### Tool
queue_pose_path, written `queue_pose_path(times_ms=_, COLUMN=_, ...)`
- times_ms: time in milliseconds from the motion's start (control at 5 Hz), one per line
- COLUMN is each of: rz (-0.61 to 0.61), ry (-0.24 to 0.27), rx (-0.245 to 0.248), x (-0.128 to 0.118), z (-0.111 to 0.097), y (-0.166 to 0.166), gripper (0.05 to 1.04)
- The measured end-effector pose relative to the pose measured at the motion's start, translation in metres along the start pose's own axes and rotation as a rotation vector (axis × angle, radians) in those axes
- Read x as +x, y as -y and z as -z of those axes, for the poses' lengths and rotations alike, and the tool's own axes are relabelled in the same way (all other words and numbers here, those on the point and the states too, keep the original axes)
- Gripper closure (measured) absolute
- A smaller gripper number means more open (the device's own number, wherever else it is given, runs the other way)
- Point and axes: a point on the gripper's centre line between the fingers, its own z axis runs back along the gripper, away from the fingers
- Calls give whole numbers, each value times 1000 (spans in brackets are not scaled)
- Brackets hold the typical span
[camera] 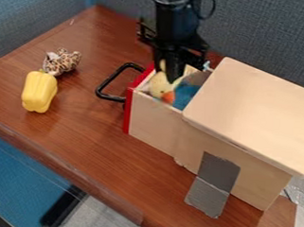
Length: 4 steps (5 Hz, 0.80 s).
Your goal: Put the yellow duck in the drawer
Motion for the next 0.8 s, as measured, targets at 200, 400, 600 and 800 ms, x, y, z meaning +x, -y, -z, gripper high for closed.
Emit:
queue_pose_path(times_ms=200, rz=-36, ry=1, rx=46, x=11, z=13, y=-6, gripper=986)
queue_pose_path(times_ms=400, rz=-50, ry=-4, rx=71, x=22, z=21, y=-14, gripper=952)
queue_pose_path(times_ms=600, rz=-70, ry=-8, rx=61, x=26, z=12, y=-21, gripper=748)
queue_pose_path(times_ms=800, rz=-49, ry=-1, rx=29, x=26, z=-2, y=-16, gripper=449)
